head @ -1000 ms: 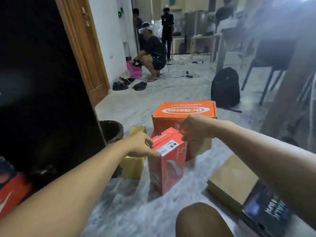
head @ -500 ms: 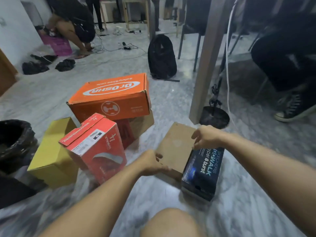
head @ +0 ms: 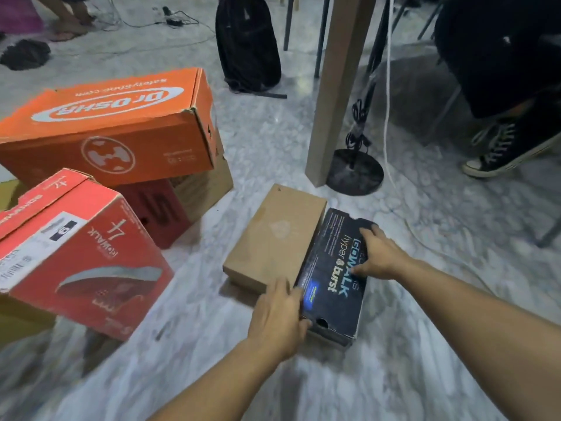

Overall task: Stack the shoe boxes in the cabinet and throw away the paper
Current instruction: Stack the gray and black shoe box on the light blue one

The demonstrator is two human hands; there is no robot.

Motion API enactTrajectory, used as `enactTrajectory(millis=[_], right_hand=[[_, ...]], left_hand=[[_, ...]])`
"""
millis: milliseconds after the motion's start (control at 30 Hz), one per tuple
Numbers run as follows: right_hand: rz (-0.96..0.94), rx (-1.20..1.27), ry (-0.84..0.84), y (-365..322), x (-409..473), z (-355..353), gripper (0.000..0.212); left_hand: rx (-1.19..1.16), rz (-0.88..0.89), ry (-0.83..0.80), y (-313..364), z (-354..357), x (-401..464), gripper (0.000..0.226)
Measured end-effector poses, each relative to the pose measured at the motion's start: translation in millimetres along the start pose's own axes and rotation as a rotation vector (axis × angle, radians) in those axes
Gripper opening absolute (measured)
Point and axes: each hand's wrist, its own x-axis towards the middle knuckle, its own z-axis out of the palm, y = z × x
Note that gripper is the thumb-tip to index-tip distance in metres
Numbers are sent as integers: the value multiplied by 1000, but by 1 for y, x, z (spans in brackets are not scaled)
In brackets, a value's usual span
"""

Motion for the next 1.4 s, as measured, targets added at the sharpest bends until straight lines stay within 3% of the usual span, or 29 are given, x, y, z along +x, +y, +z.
enactTrajectory(millis=[100, 233, 333, 467, 567, 667, 733, 800, 933, 1033, 1167, 1267, 1333, 1400], right_hand=[[-14, 3, 82, 0, 25, -4, 108], [12, 26, 65, -1, 49, -14, 123], [43, 64, -5, -1, 52, -17, 132], [136, -29, -39, 2, 38, -13, 122], [160, 9, -58, 2, 23, -13, 103], [187, 165, -111, -2, 10, -5, 81], [220, 363, -153, -8, 0, 3, 83], [253, 452, -169, -17, -12, 6, 94], [321, 547, -295, -30, -35, 6, 100], [336, 733, -277, -33, -42, 5, 86], [262, 799, -218, -33, -52, 7, 47], [217, 814, -186, -34, -60, 13, 32], [188, 819, -191, -33, -65, 20, 34], [168, 820, -211, -30, -70, 30, 52]], left_hand=[[116, 176, -10, -3, 15, 1, 44], [156, 164, 17, -12, 27, 1, 55], [121, 58, 10, -14, 24, -1, 60], [21, -180, 24, -20, 20, -10, 53], [-264, -417, 29, -30, 17, -18, 56], [-747, -801, -45, -42, 15, -23, 87], [-1046, -933, -105, -48, 13, -32, 58], [-1144, -948, -118, -51, 9, -42, 26], [-1308, -927, 11, -63, -4, -58, 27], [-1497, -924, 101, -67, -20, -68, 9], [-1526, -924, 237, -79, -21, -75, 14], [-1435, -960, 357, -85, -16, -81, 22], [-1422, -949, 398, -86, -15, -86, 37], [-1440, -939, 397, -87, -13, -90, 48]])
